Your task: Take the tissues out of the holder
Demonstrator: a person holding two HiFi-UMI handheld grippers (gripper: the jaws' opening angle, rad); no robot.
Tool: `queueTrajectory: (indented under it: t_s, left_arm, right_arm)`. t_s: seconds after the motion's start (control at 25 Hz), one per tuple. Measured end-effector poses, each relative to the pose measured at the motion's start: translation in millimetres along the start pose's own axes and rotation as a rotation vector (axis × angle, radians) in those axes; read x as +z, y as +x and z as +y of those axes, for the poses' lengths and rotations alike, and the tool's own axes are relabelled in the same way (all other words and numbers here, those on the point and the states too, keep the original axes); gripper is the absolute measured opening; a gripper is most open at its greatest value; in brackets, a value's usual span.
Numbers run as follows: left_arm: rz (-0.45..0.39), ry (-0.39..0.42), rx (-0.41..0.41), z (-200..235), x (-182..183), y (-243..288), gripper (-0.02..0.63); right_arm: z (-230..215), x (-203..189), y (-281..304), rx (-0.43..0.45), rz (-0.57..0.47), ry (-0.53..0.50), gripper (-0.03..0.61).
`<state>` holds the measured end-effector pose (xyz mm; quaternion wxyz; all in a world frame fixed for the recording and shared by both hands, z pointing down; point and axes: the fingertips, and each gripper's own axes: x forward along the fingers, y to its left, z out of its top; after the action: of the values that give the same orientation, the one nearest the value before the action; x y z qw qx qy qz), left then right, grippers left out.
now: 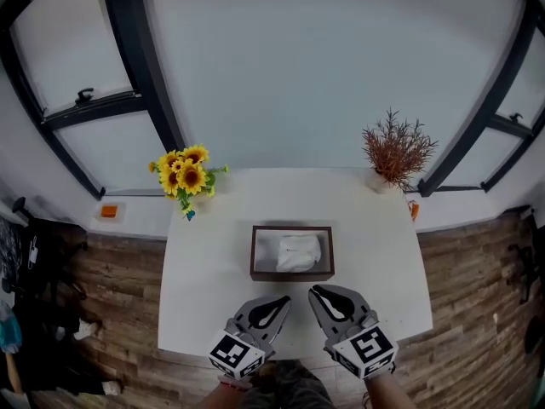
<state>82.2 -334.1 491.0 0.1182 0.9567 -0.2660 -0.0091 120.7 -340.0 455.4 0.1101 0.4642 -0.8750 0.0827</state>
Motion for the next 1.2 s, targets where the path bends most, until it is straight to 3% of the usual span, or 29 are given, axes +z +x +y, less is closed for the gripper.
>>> queueTrajectory:
  t_s: [0.28, 0.44, 0.64, 0.88, 1.2]
  left_arm:
    - [0.017, -0.003, -0.027, 9, -18, 26, 0.008]
    - [0.019, -0.008, -0.084, 4, -26, 44, 0.008]
    - [0.031, -0.041, -0.137, -4, -35, 61, 0.008]
    - [0.038, -0.061, -0.136, -5, -44, 68, 0.008]
    - [0.040, -0.067, -0.110, 0, -48, 67, 0.008]
  right_arm:
    - [-48, -7, 39, 0.105, 0.195, -0.156, 0.011]
    - [-60, -22, 62, 0.185, 0.319, -0.254, 0.078]
    - [-76, -42, 85, 0.247, 0.440, -0.412, 0.106]
    - [-83, -57, 103, 0.342, 0.575, -0.546, 0.167]
    - [-77, -84, 122, 0.452, 0.784, -0.655, 0.176]
